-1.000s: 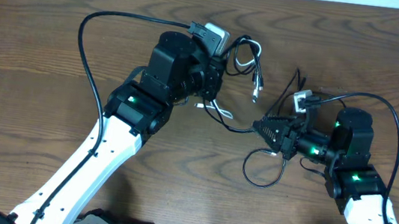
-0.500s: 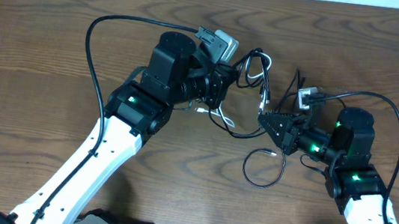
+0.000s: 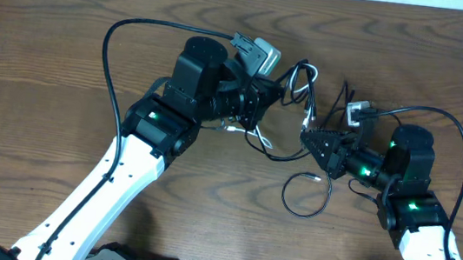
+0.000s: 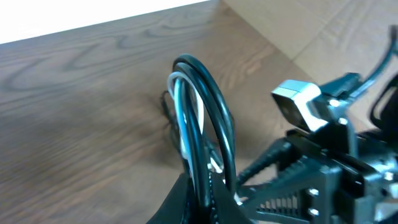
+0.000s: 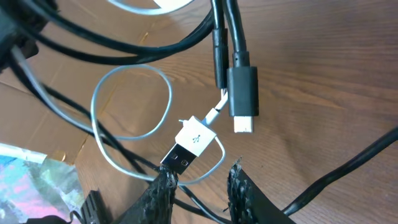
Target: Untangle cables
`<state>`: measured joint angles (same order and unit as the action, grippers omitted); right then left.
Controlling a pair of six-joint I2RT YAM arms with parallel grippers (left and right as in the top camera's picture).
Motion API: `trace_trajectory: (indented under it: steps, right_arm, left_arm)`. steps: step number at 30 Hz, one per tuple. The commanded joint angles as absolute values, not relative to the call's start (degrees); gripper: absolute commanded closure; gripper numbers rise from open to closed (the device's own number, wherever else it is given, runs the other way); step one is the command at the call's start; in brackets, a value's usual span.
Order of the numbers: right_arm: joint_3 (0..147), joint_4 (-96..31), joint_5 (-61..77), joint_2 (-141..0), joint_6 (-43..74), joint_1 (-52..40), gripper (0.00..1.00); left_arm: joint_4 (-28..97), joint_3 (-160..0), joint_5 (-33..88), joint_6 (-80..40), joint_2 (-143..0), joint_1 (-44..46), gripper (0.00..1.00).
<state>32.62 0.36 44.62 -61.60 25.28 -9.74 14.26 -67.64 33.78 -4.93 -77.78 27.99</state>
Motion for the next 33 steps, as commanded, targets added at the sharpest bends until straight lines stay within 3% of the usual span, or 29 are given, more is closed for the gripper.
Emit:
trace_trajectory:
  steps: [1, 24, 29, 33]
  right_arm:
    - [33.1, 0.5, 42.3, -61.5, 25.7, -10.2, 0.75]
    - [33.1, 8.0, 39.6, -61.5, 25.0, -10.2, 0.77]
    - [33.1, 10.1, 45.2, -61.5, 25.0, -10.2, 0.47]
    - [33.1, 13.3, 48.5, -61.5, 24.8, -10.2, 0.39]
  left_arm:
    - [13.8, -68.5, 40.5, -5.4, -77.5, 28.1, 0.93]
    - [17.8, -68.5, 46.0, -4.1, -77.5, 28.1, 0.92]
    - [20.3, -68.5, 37.4, -0.3, -77.5, 28.1, 0.93]
    - [23.5, -68.5, 31.4, 3.9, -77.5, 28.1, 0.93]
